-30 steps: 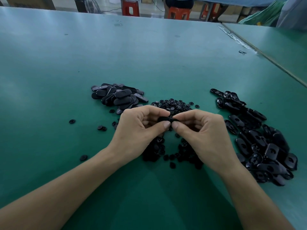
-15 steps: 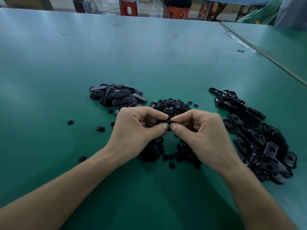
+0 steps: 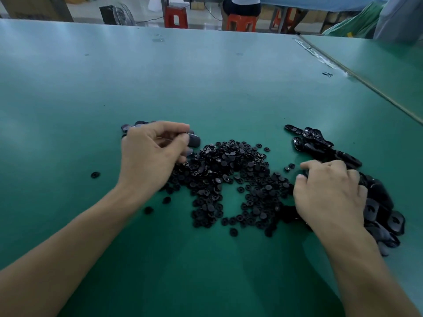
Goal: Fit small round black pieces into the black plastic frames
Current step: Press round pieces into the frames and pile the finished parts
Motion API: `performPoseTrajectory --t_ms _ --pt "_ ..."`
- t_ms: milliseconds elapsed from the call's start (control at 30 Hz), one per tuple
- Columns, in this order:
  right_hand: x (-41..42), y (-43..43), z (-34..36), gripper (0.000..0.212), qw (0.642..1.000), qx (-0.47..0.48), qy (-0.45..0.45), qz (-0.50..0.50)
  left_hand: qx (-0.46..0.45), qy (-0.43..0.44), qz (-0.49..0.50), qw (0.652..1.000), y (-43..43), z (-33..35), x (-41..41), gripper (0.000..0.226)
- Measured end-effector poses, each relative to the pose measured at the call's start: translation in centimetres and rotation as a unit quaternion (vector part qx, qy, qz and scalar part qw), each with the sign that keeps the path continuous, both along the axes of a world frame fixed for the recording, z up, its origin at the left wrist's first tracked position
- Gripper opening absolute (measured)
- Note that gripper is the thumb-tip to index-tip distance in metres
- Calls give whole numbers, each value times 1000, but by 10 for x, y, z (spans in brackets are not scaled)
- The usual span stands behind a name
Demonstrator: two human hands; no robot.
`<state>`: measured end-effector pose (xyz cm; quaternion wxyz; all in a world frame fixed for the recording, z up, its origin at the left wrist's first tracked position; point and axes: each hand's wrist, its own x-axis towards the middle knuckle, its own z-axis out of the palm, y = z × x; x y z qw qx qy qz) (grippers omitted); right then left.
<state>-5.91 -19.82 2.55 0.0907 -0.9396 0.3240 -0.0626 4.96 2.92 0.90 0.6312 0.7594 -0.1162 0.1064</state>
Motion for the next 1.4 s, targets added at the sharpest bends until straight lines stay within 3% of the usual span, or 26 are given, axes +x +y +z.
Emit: performPoseTrajectory --t_ms 200,433,600,700,800,867,1033,1100,1267,1400 --pt "0 -3 -2 31 999 17 -18 22 55 -7 86 995 23 -8 24 14" --pt "3 -6 -4 38 984 64 -167 23 173 -47 153 972 32 -20 30 12" --pt "8 0 -4 36 957 96 -255 101 157 -74 149 973 18 -11 20 14" --pt "11 7 -8 34 929 205 -275 142 97 -66 51 992 0 0 0 14" --pt "13 16 -11 25 884 324 -292 167 61 -33 -42 997 -19 3 -26 3" --pt "13 23 -12 18 849 392 -303 183 21 9 -101 995 -27 0 -40 8" --pt "12 36 -12 12 774 510 -294 234 15 22 -149 988 -31 -10 -50 14" --pt "12 37 -14 15 773 511 -292 237 -9 26 -159 987 -30 -13 -49 15" --pt "12 35 -16 9 812 447 -298 228 -53 38 -163 984 -31 -13 -46 15" --pt "12 34 -16 8 811 456 -292 219 -102 50 -169 979 -30 -12 -44 15"
